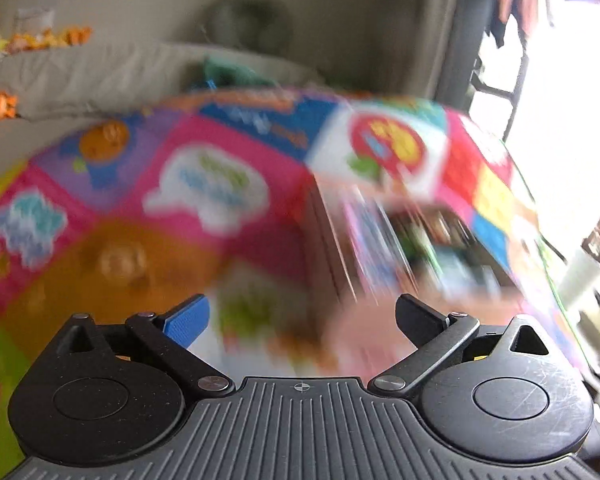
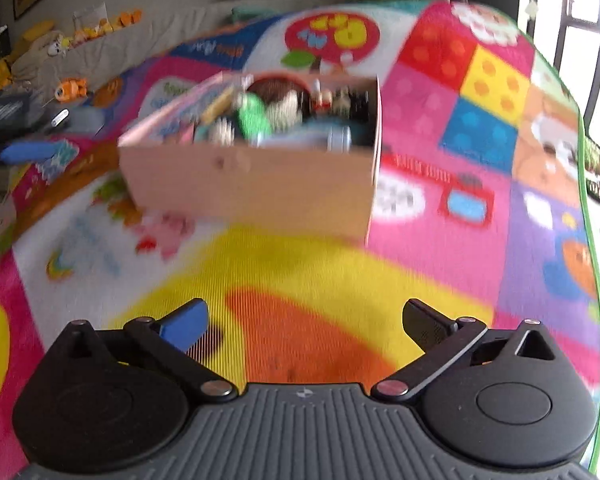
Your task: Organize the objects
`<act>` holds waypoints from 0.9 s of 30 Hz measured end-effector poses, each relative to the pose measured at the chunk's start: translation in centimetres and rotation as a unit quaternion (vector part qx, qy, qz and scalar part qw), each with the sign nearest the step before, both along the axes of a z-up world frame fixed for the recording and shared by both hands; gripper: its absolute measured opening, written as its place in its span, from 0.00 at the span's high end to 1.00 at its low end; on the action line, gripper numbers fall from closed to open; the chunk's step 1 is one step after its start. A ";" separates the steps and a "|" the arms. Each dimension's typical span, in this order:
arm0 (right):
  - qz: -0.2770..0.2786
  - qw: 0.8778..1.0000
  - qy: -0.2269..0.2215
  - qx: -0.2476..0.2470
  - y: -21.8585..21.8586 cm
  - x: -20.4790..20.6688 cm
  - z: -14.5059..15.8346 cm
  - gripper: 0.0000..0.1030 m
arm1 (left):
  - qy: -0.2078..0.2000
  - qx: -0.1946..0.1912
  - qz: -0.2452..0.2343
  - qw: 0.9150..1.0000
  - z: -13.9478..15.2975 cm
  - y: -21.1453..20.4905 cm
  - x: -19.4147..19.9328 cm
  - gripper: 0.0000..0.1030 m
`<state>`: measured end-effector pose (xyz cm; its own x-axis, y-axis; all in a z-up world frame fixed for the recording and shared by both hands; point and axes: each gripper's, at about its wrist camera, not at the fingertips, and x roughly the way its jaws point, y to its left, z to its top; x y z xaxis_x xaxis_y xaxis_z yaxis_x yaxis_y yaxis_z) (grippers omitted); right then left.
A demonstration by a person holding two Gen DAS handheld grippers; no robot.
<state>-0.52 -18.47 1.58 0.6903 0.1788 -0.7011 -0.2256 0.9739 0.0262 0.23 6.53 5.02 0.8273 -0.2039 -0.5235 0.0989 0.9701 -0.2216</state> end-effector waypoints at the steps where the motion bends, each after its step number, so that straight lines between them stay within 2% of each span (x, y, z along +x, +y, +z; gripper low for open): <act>1: -0.005 1.000 0.004 -0.003 0.0 -0.4 -0.4 0.00 | 0.016 0.002 -0.005 1.000 -0.9 -0.7 -1.2 0.01; 2: -0.011 1.000 -0.010 -0.008 0.0 -1.0 -0.5 0.00 | 0.036 0.007 -0.012 0.999 -1.8 -1.4 -2.0 0.01; 4: -0.019 1.000 -0.008 -0.005 -0.1 -1.0 -0.5 0.00 | 0.062 0.024 -0.018 0.998 -3.2 -2.6 -2.7 0.01; 6: -0.023 1.000 -0.008 -0.005 -0.1 -0.8 -0.5 0.00 | 0.047 0.065 -0.008 0.997 -3.7 -3.9 -2.9 0.01; 8: -0.025 1.000 -0.008 -0.004 -0.2 -0.8 -0.5 0.00 | 0.052 0.090 -0.006 0.995 -4.1 -4.6 -2.4 0.01; 13: -0.049 0.998 -0.036 0.006 -0.2 -1.1 -1.0 0.00 | 0.057 0.124 0.012 0.991 -4.5 -6.0 -1.6 0.00; 27: -0.064 0.997 -0.039 0.003 0.0 -0.3 -1.1 0.00 | 0.057 0.124 0.015 0.991 -4.5 -6.4 -1.4 0.00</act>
